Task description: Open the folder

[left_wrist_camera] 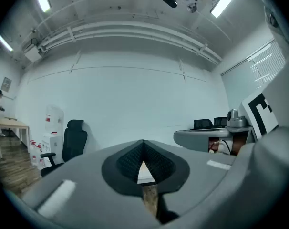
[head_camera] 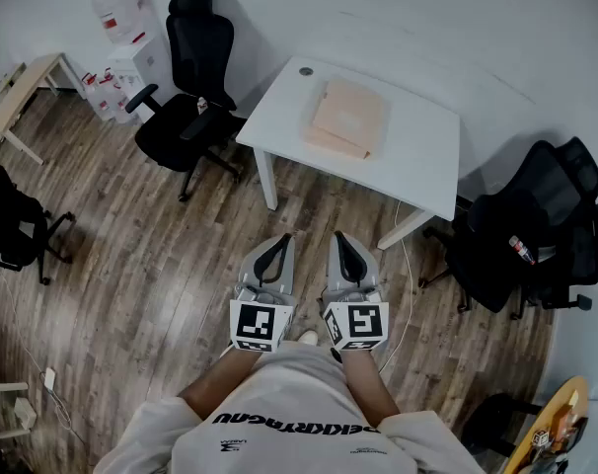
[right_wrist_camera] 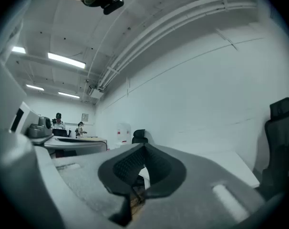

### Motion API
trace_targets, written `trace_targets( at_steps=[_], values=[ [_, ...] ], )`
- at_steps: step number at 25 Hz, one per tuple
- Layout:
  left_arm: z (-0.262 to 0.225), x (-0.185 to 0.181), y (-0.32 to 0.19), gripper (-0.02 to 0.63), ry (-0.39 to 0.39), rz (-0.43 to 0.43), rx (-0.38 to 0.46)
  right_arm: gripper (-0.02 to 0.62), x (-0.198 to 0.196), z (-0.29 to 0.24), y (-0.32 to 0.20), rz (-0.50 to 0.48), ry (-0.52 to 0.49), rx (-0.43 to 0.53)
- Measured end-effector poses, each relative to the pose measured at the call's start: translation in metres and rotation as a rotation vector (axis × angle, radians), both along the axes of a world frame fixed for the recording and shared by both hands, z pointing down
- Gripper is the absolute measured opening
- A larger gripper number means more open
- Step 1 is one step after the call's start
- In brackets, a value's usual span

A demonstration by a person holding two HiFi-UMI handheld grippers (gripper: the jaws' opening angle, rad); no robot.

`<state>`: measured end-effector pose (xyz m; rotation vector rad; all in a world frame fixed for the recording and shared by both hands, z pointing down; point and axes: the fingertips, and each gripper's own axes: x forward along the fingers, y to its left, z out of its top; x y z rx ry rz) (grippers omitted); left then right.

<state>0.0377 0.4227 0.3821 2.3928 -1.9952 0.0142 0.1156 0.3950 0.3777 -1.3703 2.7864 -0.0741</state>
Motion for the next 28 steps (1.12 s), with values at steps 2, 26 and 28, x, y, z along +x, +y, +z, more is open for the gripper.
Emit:
trace_targets(
  at_steps=[2, 26, 28],
  values=[
    [0.001, 0.006, -0.002, -0.008, 0.003, -0.008, 0.003, 0.0, 0.008, -0.003, -0.001, -0.009, -0.012, 0.017],
    [0.047, -0.001, -0.108, -0.006, 0.013, -0.015, -0.036, 0.0, 0.001, 0.035, -0.109, 0.002, 0.0, -0.039],
    [0.047, -0.018, -0.143, -0.006, 0.023, -0.007, -0.036, 0.0, -0.017, 0.034, -0.14, 0.006, 0.0, -0.037]
  ],
)
